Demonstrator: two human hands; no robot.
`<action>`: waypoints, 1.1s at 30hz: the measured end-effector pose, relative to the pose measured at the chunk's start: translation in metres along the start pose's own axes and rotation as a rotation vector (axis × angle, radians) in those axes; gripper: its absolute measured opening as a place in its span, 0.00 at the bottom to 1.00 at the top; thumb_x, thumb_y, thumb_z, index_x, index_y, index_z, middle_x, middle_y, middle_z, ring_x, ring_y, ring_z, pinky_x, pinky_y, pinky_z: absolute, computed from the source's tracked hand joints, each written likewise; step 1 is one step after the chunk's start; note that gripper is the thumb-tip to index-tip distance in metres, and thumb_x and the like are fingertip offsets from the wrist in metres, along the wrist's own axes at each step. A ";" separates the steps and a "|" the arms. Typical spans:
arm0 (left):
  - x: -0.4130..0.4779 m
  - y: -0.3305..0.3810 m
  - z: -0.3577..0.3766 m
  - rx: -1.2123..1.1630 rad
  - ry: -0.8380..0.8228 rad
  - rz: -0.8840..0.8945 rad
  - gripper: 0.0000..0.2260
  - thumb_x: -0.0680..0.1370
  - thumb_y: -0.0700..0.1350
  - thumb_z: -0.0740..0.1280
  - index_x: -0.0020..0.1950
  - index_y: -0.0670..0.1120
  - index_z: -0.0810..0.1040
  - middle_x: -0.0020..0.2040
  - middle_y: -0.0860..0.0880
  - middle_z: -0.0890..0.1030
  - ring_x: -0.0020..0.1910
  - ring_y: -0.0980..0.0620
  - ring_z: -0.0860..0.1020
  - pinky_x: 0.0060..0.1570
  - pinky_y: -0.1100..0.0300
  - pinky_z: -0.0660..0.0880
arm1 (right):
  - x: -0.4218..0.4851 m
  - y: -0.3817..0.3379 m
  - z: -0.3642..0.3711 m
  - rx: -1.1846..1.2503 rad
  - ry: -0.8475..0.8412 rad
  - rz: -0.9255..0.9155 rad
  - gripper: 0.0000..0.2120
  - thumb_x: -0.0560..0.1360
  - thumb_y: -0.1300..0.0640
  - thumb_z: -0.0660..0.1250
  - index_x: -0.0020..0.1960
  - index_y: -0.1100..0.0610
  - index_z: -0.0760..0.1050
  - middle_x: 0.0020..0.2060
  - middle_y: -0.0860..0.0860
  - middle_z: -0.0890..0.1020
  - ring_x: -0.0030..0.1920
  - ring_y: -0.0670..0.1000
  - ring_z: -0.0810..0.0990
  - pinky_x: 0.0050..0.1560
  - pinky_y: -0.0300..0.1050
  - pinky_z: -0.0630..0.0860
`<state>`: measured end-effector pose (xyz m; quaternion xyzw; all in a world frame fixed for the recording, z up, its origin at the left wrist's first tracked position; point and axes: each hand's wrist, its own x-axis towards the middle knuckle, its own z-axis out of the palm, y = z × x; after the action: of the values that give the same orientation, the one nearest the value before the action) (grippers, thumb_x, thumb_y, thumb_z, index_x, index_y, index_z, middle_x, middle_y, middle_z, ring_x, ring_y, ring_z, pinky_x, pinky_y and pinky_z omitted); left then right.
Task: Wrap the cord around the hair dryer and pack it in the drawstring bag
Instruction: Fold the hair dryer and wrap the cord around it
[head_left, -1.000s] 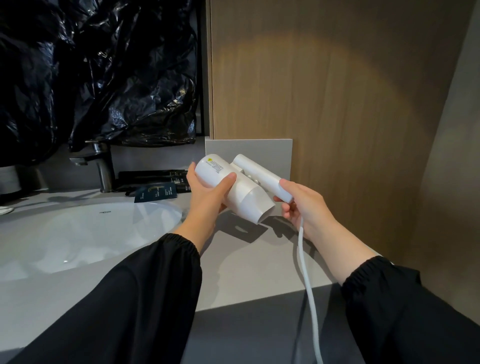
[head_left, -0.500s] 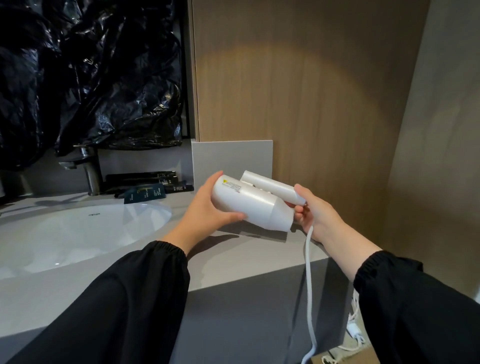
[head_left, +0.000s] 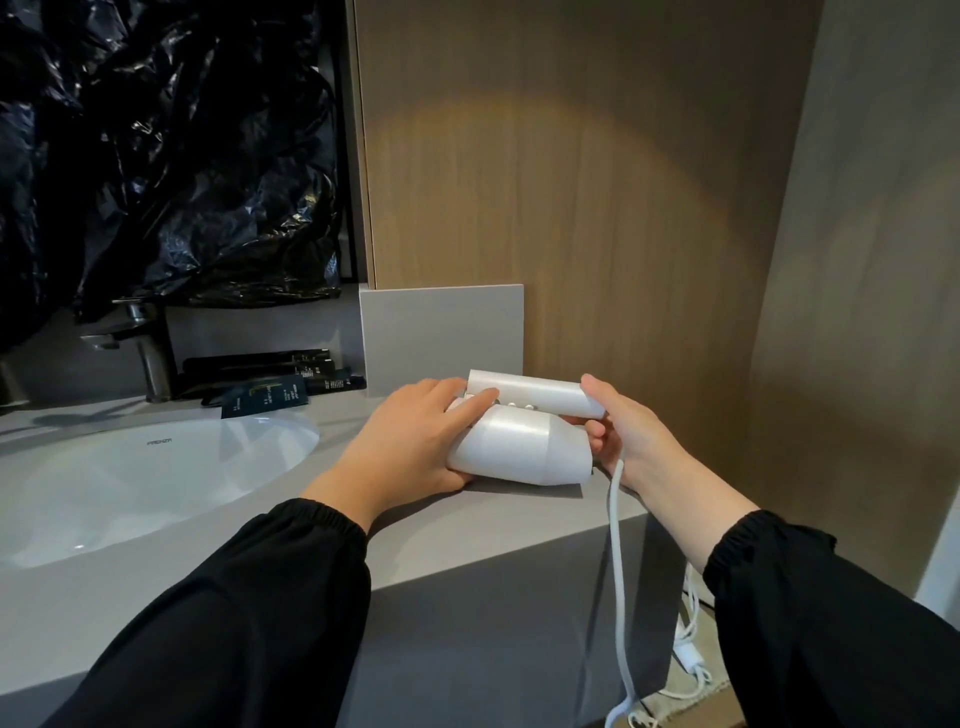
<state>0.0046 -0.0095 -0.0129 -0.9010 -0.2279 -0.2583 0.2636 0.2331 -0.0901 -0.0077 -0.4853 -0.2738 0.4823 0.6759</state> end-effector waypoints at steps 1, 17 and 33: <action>0.000 0.000 0.000 0.016 -0.003 0.002 0.39 0.61 0.54 0.76 0.69 0.49 0.66 0.58 0.43 0.77 0.48 0.42 0.78 0.44 0.50 0.78 | 0.000 0.000 0.000 -0.011 -0.011 0.003 0.14 0.76 0.49 0.68 0.56 0.56 0.75 0.24 0.52 0.78 0.28 0.47 0.69 0.35 0.39 0.71; -0.009 0.004 -0.001 -0.214 0.106 -0.404 0.29 0.63 0.56 0.74 0.63 0.52 0.72 0.49 0.51 0.76 0.48 0.48 0.74 0.37 0.55 0.74 | -0.003 0.003 0.000 -0.062 -0.110 -0.068 0.12 0.78 0.53 0.66 0.53 0.62 0.77 0.34 0.55 0.81 0.28 0.48 0.73 0.29 0.36 0.75; -0.010 -0.002 0.000 -0.431 0.223 -0.791 0.30 0.66 0.59 0.73 0.65 0.53 0.69 0.51 0.49 0.77 0.48 0.47 0.75 0.40 0.56 0.71 | -0.071 0.029 0.055 -1.976 -0.027 -0.473 0.30 0.78 0.69 0.55 0.77 0.62 0.49 0.56 0.61 0.78 0.55 0.63 0.78 0.42 0.51 0.67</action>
<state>-0.0043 -0.0105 -0.0180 -0.7458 -0.4655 -0.4758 -0.0257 0.1484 -0.1315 -0.0064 -0.7548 -0.6465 -0.1007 0.0471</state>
